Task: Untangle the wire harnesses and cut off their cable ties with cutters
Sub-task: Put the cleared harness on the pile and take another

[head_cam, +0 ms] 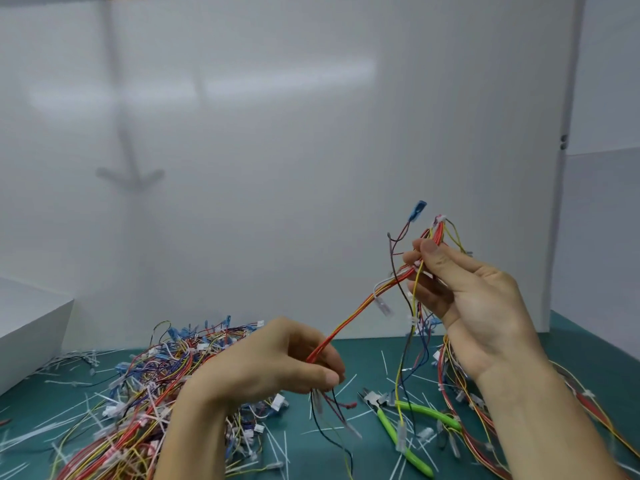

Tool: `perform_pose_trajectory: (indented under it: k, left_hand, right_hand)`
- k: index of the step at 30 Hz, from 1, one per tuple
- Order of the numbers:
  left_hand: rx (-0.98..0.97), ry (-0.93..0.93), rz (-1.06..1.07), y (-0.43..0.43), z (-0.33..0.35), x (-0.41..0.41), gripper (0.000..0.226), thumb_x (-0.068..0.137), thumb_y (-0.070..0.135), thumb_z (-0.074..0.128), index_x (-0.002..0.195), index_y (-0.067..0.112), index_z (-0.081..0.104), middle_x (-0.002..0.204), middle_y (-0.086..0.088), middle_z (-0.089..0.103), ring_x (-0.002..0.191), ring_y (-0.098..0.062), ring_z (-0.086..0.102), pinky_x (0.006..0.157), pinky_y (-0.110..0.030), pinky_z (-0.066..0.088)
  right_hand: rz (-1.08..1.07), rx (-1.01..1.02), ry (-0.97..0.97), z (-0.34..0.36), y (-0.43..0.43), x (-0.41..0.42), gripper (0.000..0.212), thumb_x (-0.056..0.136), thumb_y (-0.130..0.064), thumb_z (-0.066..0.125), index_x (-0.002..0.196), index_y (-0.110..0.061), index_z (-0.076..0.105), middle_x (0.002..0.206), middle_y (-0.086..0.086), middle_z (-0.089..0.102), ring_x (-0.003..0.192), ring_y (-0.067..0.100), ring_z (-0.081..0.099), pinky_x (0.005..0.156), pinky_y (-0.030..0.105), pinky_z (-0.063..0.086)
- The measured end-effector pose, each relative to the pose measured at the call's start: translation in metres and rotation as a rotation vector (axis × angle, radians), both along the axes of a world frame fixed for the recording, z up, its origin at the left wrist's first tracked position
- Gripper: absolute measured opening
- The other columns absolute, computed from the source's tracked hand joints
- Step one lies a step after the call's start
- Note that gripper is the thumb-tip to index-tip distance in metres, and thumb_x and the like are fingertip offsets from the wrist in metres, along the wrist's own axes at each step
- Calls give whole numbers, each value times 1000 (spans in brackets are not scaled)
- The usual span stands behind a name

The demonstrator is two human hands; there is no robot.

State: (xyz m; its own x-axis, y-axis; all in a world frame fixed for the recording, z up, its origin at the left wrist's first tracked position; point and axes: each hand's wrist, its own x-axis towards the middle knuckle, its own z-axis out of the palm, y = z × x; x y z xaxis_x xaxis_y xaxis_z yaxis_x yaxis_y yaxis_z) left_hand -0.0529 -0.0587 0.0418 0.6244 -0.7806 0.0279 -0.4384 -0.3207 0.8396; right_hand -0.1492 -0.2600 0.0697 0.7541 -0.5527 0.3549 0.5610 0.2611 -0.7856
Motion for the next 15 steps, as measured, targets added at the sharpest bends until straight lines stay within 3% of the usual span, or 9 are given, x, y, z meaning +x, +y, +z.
perform_pose_trajectory:
  k: [3,6,11,15]
  left_hand:
    - [-53,78,75,7,-5,6,8,86,13,75,93,10,75,97,-13,75,85,-15,71,77,-23,55]
    - [-224,130,173,9,-5,8,7,89,10,69,91,7,75,94,-12,77,89,-25,75,74,-26,59]
    - [-560,239,264,7,1,5,28,80,21,66,103,6,72,96,-15,76,87,-28,75,60,-20,57]
    - [-693,279,256,7,3,4,29,78,23,64,101,8,73,99,-16,76,89,-28,75,63,-20,59]
  right_hand:
    - [-2,18,-2,0,-2,0,13,71,-23,70,69,-16,81,77,3,76,63,7,68,54,17,55]
    - [1,32,0,0,-2,1,15,70,-23,71,74,-12,80,78,3,76,63,8,68,55,17,55]
    - [23,41,-13,-1,0,2,20,71,-22,69,86,-9,76,78,3,76,65,9,70,56,19,57]
    - [41,43,-8,-1,3,4,20,72,-22,69,86,-9,76,77,4,75,63,9,69,54,18,55]
